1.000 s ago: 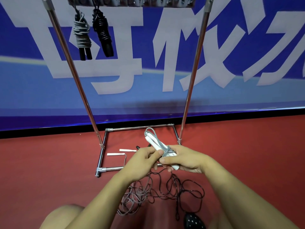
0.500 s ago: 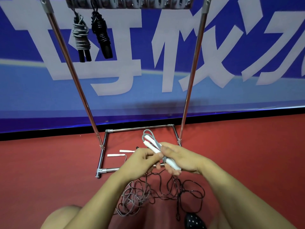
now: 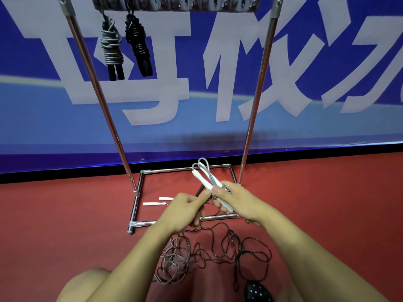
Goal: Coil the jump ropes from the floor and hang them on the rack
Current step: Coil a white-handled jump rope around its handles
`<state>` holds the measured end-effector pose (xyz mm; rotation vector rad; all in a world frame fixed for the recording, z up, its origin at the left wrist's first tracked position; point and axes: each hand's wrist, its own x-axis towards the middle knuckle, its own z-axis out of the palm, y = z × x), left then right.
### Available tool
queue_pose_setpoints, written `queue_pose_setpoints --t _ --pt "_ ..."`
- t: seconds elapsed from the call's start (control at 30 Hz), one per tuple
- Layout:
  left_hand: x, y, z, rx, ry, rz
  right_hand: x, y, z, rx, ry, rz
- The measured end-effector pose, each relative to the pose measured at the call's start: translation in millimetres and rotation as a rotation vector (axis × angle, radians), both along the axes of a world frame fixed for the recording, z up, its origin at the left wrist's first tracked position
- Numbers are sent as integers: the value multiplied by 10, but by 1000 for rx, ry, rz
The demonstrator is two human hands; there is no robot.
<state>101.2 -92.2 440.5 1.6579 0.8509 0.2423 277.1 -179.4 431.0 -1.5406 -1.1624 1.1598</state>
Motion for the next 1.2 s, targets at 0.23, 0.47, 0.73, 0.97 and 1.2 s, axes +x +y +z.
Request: queue_pose_setpoints --t 0.23,0.47,0.73,0.97,1.2 --pt "5 60 -104 -72 -56 88 54 69 -75 -42 124 -94" --pt "-18 41 -76 63 -9 128 113 69 -208 -97 160 -76" --pt "9 30 -94 117 1 150 95 44 -158 -89 -104 -26" --pt "35 -39 -41 -8 -60 133 4 -2 -186 -4 -263 3" --pt "13 -27 -111 36 -19 135 -46 -11 -155 94 -258 -58"
